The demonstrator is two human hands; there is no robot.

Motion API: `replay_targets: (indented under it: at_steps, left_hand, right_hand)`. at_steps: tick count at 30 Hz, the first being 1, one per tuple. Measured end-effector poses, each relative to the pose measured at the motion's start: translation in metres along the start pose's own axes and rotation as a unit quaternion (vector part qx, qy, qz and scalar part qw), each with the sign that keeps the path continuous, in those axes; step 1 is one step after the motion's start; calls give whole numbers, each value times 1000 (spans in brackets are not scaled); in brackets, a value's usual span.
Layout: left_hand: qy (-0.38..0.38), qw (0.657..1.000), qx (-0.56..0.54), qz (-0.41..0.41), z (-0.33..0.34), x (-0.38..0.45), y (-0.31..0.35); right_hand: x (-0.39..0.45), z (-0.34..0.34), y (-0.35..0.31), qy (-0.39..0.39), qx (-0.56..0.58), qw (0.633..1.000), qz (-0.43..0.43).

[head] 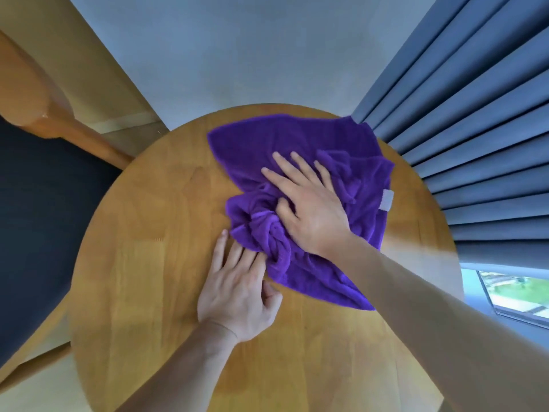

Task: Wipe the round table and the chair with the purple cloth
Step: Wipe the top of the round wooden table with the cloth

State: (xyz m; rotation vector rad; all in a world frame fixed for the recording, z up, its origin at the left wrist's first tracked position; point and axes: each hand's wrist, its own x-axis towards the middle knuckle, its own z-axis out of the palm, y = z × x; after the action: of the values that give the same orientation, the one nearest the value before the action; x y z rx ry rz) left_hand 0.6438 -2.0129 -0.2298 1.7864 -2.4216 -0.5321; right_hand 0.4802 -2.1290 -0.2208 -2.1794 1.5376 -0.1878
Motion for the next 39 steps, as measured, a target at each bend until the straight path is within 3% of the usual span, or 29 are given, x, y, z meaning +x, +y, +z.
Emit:
replay_targets:
  at_steps: [5,8,12,18,24,26,29,35,37,39]
  left_hand:
    - [1,1000,-2,9,-1,2,0]
    - [-31,999,23,18,-2,1,-1]
    - [-32,998,38,29,-3,2,-2]
    - [-15,999,41,5,1,0,2]
    - [24,1000,17,3,2,1,1]
    - [18,1000,19,-2,1,2,1]
    - [21,1000,23,1,0,3,2]
    - [15,999,31,3,1,1,0]
    - [21,999,24,4,0,2,0]
    - [25,999,19,7,1,2,-1]
  right_hand:
    - [-79,14,6,130,9,980,151]
    - [-115,37,-24,120,-25,970,211]
    - [-128,45,-34,60,-56,983,165]
    - [-72,14,3,8,-62,998,-16]
    - [-10,-10,35,-11,-87,994,-58]
    - [2,-16,44,6,-92,995,-34]
    - [10,-14,44,82,-74,992,70]
    - [-16,11,12,194,-17,953,234]
    - [-37,19,5,180,-30,961,206]
    - [-57,14,15,113,-62,986,104]
